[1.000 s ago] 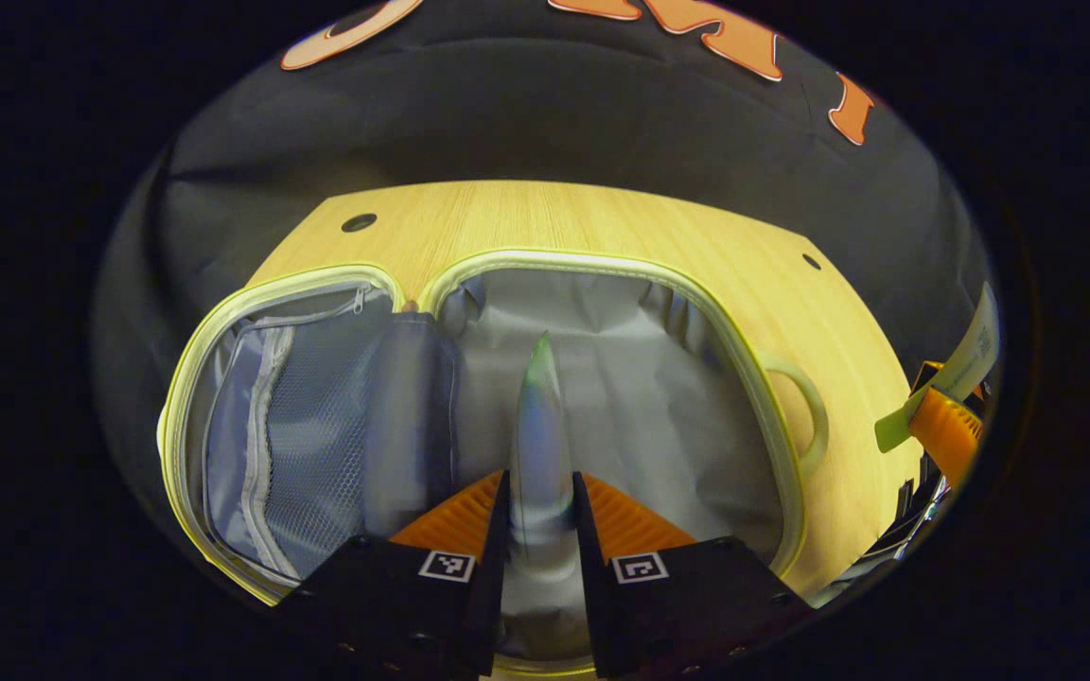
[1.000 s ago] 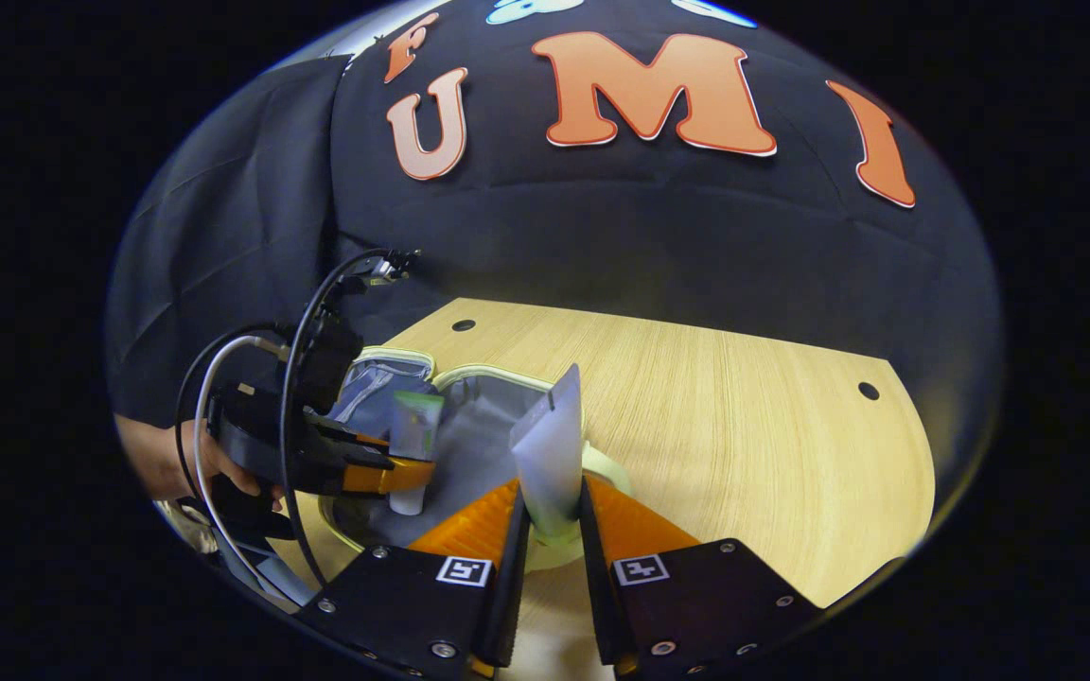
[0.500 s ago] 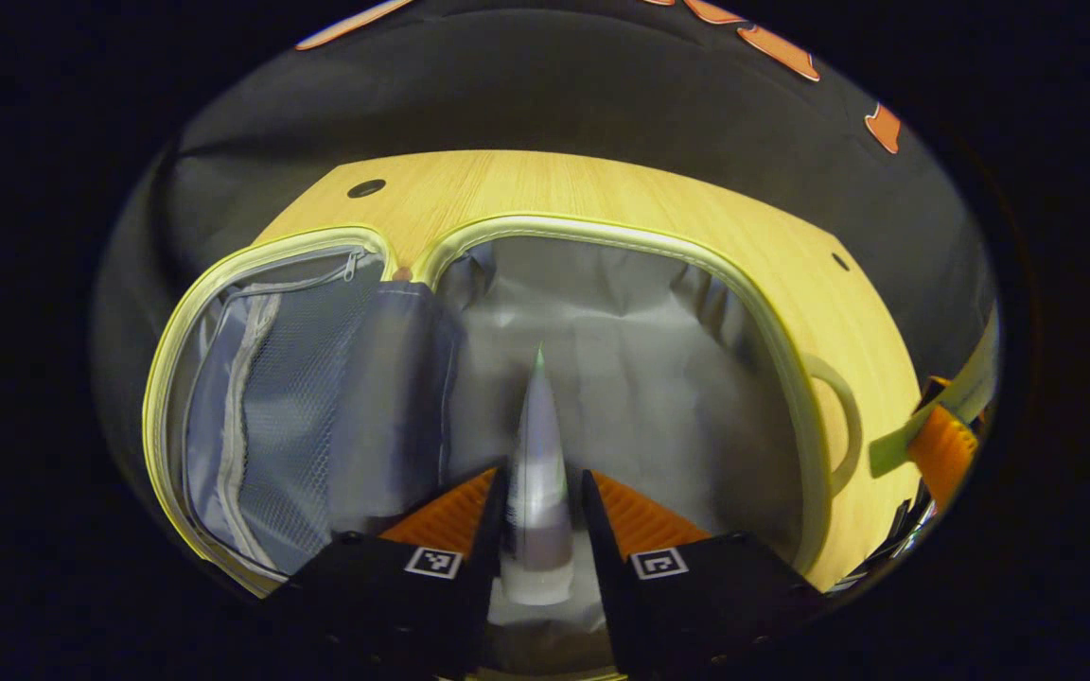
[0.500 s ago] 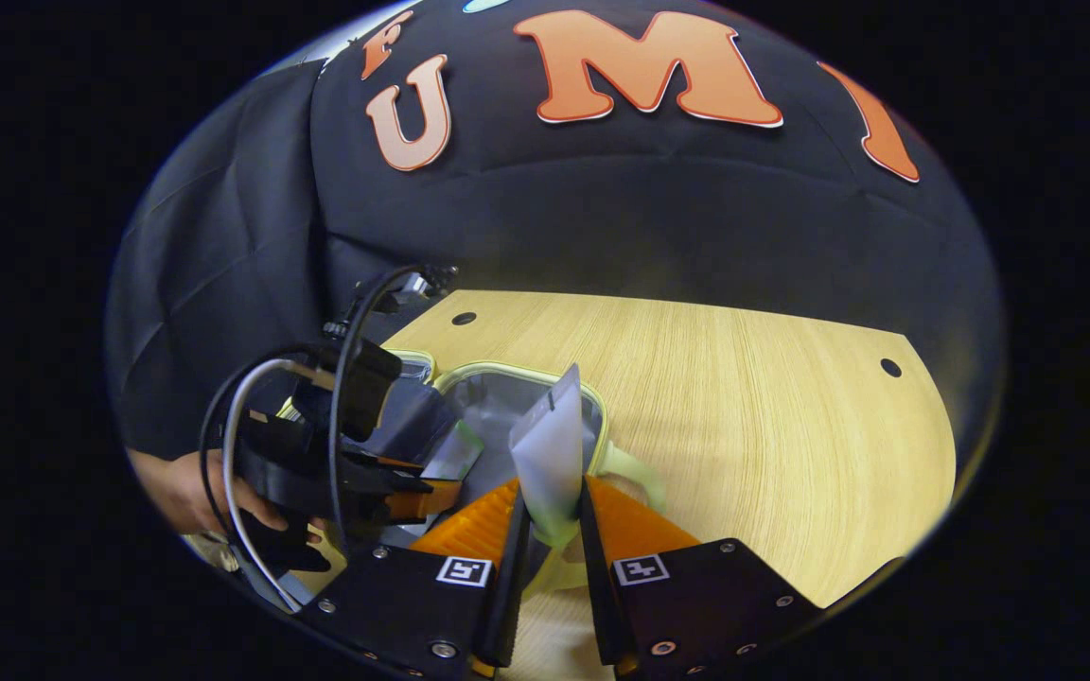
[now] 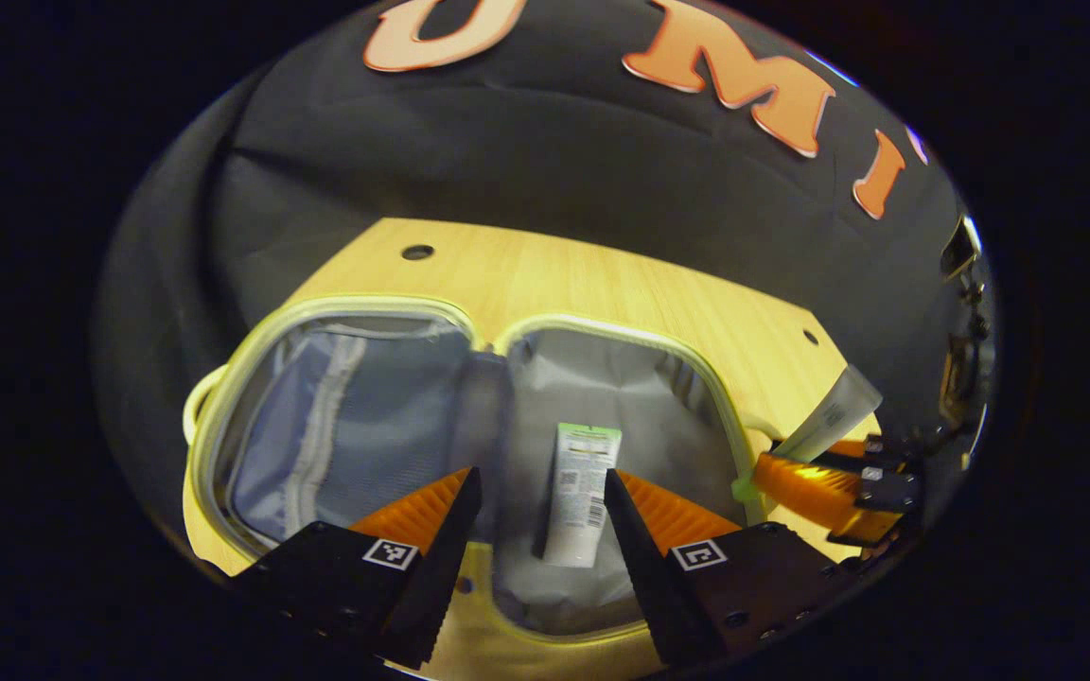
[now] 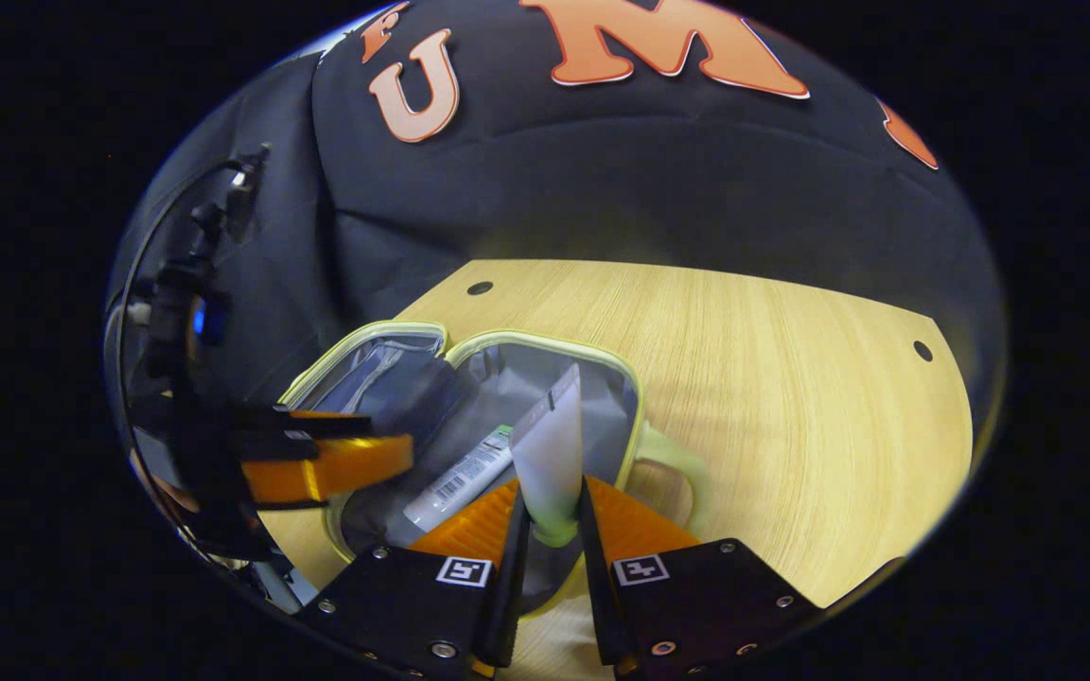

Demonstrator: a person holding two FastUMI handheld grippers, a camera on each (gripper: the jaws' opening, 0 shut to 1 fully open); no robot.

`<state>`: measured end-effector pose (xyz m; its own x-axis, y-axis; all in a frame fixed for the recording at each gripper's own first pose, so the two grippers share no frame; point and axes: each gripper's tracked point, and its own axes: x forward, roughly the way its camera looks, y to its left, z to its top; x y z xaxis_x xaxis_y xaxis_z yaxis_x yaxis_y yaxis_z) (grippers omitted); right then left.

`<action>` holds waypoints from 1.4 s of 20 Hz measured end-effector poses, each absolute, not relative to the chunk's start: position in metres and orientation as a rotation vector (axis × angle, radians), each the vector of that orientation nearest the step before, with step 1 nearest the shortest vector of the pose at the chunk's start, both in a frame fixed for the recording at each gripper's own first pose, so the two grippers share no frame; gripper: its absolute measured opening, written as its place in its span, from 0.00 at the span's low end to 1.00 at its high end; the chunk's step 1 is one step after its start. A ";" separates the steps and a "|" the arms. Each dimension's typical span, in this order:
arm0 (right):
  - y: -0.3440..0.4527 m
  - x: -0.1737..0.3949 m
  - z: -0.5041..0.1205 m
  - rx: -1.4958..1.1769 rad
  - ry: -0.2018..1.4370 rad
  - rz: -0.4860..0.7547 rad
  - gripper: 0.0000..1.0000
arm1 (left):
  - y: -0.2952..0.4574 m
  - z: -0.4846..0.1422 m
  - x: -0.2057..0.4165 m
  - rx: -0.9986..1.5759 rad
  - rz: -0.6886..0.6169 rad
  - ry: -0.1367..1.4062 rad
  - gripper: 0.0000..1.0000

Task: First open the suitcase, pack the skin care products into it, and then close the suitcase.

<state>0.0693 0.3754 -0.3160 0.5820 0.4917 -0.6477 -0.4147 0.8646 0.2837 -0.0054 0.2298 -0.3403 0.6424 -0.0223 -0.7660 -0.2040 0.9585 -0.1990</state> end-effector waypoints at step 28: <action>0.384 0.083 -0.328 0.132 0.919 0.403 0.69 | 0.559 -0.320 -0.109 -0.726 0.612 0.688 0.87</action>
